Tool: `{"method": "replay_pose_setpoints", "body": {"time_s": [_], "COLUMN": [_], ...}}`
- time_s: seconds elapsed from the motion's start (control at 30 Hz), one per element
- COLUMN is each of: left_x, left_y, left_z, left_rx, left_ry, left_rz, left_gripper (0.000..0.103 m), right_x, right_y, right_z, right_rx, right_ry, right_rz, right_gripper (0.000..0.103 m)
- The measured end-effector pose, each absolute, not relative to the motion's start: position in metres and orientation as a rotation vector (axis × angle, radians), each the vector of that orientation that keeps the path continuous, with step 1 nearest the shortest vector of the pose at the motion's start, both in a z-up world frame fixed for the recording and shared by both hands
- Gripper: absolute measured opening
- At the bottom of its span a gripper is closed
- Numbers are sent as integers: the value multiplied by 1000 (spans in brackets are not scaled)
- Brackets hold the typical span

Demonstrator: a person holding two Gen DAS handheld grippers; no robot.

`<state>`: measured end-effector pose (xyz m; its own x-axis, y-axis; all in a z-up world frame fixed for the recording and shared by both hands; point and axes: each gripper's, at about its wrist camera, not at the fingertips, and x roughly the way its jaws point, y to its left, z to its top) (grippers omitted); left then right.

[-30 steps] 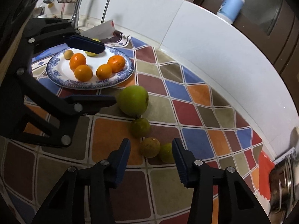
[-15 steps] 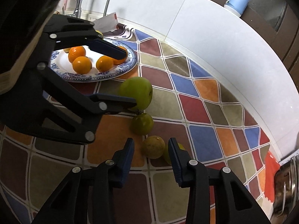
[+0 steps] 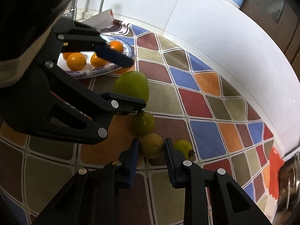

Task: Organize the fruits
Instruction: 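Grasp the large green apple with the left gripper while the right gripper grasps a small yellow fruit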

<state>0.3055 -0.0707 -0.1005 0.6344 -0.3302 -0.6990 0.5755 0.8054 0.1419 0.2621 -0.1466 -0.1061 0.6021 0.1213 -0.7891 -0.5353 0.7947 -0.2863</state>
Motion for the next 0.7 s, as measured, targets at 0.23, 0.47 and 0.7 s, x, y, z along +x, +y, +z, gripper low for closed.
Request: {"method": "replay_pose_setpoints", "body": {"time_s": [0.23, 0.47, 0.7], "left_x": [301, 284, 261], "left_y": [-67, -48, -30], "left_z": [-97, -85, -65], "left_rx": [354, 283, 202], "left_ry": [724, 726, 701], "left_rz": [-488, -401, -339], "left_gripper": [49, 49, 49], "right_x": [259, 253, 241], "right_y": [-150, -151, -150], "right_z": [-100, -89, -69], "right_rx": [-467, -405, -356], "right_ry": [842, 823, 781], "right_rz": [390, 370, 352], "right_gripper": [28, 28, 28]}}
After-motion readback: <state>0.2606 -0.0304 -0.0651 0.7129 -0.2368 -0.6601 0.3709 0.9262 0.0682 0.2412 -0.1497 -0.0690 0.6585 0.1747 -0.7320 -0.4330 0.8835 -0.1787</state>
